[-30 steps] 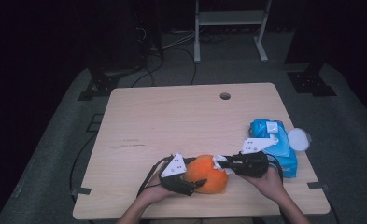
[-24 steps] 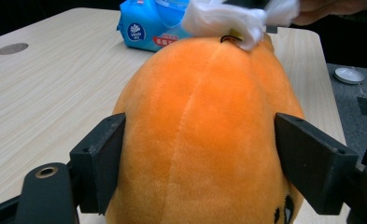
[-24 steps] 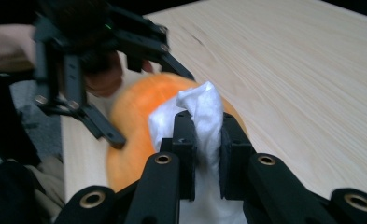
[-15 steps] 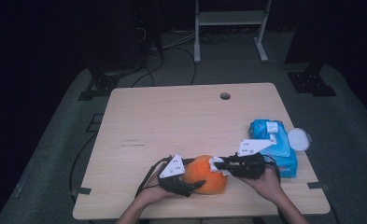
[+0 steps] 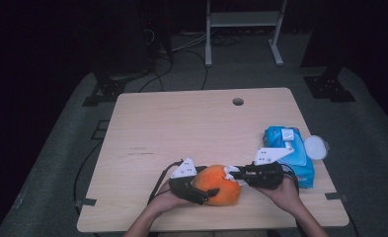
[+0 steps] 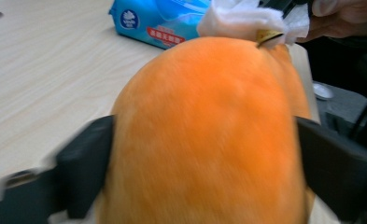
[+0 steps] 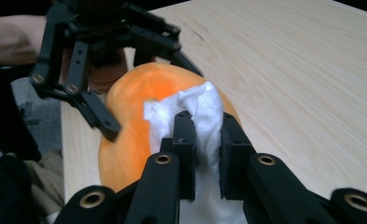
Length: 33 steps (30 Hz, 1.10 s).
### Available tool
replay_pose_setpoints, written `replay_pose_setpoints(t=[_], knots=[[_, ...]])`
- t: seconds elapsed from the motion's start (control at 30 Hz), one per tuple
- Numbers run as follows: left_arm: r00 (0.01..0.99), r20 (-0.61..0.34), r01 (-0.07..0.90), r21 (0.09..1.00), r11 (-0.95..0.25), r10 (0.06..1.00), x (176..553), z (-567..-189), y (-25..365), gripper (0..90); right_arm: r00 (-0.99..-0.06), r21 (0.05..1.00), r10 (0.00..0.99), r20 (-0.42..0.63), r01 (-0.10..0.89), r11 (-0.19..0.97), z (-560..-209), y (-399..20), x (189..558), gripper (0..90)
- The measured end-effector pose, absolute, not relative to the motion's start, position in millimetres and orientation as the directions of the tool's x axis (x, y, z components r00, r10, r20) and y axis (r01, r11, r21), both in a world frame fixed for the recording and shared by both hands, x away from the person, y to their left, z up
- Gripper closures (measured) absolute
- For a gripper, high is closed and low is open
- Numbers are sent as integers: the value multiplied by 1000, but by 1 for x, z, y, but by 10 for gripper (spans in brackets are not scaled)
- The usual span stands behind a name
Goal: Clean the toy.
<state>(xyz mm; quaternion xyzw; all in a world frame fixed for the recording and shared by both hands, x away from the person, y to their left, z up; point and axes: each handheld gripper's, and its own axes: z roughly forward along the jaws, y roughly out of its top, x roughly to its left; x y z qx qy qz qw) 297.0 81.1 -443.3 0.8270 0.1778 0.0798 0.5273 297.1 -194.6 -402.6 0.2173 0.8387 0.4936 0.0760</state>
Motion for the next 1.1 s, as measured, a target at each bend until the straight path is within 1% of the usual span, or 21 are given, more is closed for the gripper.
replay_pose_setpoints(t=[0.03,0.07,0.13,0.2,0.23,0.27,0.33,0.37,0.47,0.53,0.63,0.7,0.77,0.87,0.97,1.03,1.1], knots=[[916,-22,183,911,-369,400,295,-439,80,309,-889,865,450,84,289,411,-401,-195,297,788],[906,28,142,920,-365,422,292,-436,78,329,-884,872,461,79,285,398,-399,-196,297,788],[878,128,61,926,-372,461,288,-433,75,333,-881,886,469,70,271,377,-393,-197,296,788],[864,176,14,928,-373,472,286,-434,73,317,-879,899,473,58,253,359,-387,-198,296,788],[868,192,6,918,-396,458,286,-436,71,296,-877,900,476,56,251,356,-386,-198,296,788],[878,183,20,910,-415,443,287,-439,70,273,-878,895,475,63,261,363,-388,-199,297,788],[905,103,79,913,-399,414,290,-445,73,181,-879,880,470,76,281,384,-399,-198,300,788],[911,83,92,913,-397,403,291,-444,77,165,-880,873,468,86,292,390,-405,-199,302,788],[914,68,106,912,-397,400,292,-444,83,190,-872,867,467,143,338,367,-411,-210,307,788],[915,71,106,908,-406,397,291,-444,85,215,-862,855,496,110,337,395,-413,-214,307,787],[911,65,115,908,-404,406,289,-443,85,217,-854,849,505,123,354,392,-415,-217,305,787],[905,74,114,907,-405,420,288,-444,82,222,-861,863,495,118,336,378,-409,-213,302,787],[900,77,115,908,-403,428,287,-444,80,227,-881,875,460,114,308,373,-403,-206,298,787],[904,74,117,905,-409,420,288,-444,82,222,-892,871,445,81,280,404,-402,-198,295,787],[924,32,126,915,-383,381,292,-445,87,183,-883,865,458,102,306,398,-406,-206,299,787],[925,11,142,918,-370,380,293,-445,88,183,-866,854,486,117,337,395,-411,-213,304,787],[923,33,128,914,-386,383,291,-443,85,202,-856,844,503,119,354,403,-412,-217,305,787]])
